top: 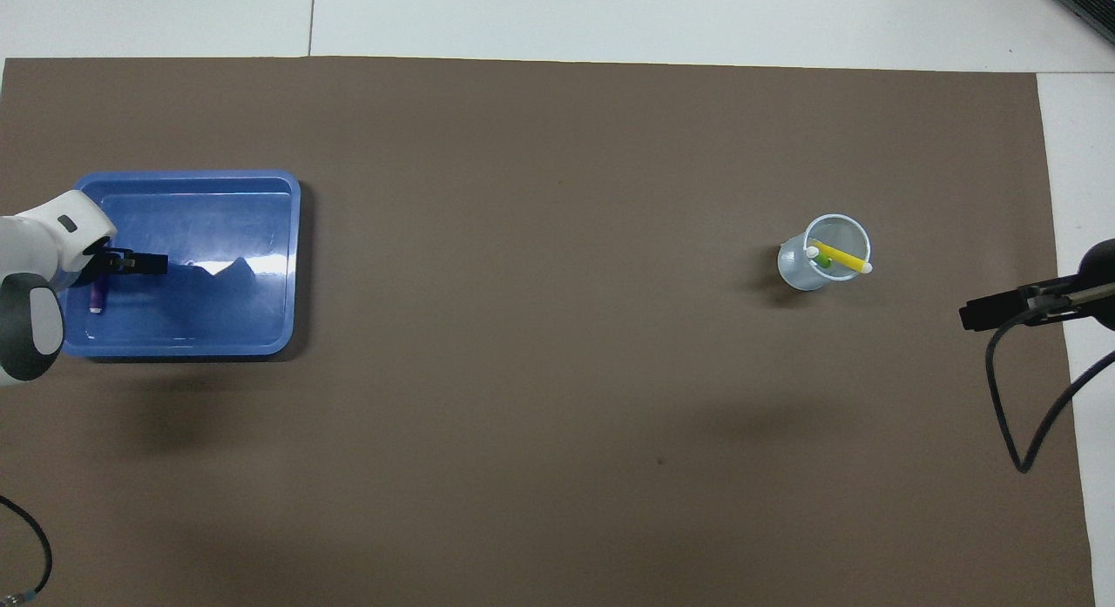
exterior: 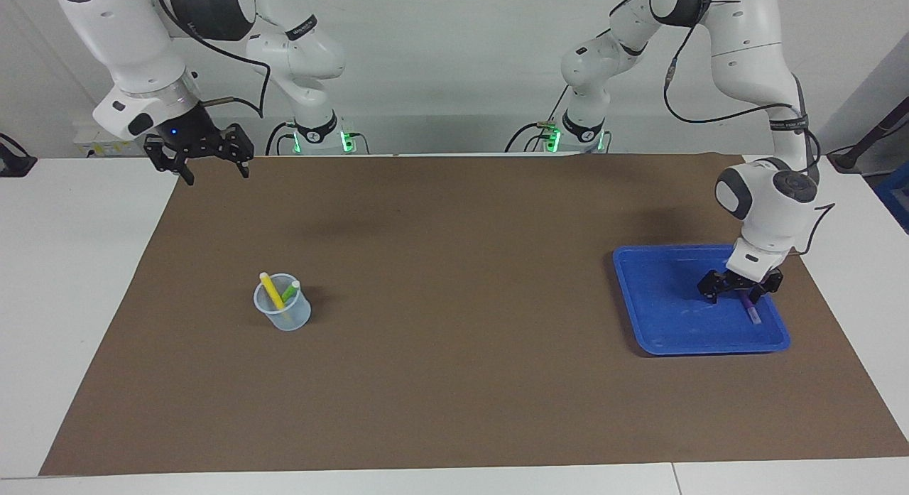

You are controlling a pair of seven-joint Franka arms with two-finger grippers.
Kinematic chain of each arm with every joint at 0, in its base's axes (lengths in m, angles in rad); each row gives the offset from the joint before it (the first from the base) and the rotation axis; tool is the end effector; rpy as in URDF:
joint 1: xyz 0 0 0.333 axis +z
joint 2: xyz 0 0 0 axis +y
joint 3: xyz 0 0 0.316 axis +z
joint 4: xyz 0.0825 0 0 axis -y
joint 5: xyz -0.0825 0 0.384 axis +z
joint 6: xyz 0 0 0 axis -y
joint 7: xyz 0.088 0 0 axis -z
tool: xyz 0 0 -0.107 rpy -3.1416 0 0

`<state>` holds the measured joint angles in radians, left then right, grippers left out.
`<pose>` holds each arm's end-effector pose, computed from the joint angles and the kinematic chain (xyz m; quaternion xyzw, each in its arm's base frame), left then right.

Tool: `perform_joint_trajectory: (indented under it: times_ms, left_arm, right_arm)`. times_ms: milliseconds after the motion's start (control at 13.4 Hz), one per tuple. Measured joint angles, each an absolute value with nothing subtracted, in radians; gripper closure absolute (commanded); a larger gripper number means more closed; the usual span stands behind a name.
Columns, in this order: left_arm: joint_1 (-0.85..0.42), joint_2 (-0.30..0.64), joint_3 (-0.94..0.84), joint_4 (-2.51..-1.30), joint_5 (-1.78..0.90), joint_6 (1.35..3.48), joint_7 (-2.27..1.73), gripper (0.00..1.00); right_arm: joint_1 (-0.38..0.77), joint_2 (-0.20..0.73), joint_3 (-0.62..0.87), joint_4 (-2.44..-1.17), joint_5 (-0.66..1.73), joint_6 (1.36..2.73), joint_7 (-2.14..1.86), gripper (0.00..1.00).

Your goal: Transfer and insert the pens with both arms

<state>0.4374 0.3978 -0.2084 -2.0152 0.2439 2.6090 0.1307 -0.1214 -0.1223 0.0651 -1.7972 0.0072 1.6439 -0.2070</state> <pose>0.6066 0.1416 0.2780 -0.9933 0.0372 -0.0969 0.0514 0.5179 -0.0267 0.5890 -0.9971 -0.0746 0.0155 0.0017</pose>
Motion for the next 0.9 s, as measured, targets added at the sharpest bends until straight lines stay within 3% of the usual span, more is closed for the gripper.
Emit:
perform_joint_trajectory:
  times_ms: [448,896]
  left_arm:
    - [0.409,0.397,-0.218,-2.008,0.229,2.596,0.011,0.00]
    - [0.327,0.396,-0.224,-1.896,0.210,2.436,-0.076,0.00]
  right_arm:
    - [-0.121,-0.122,0.065,-1.797,0.007,1.644,-0.207,0.00]
    - [-0.121,-0.122,0.065,-1.798,0.007,1.644,-0.207,0.00]
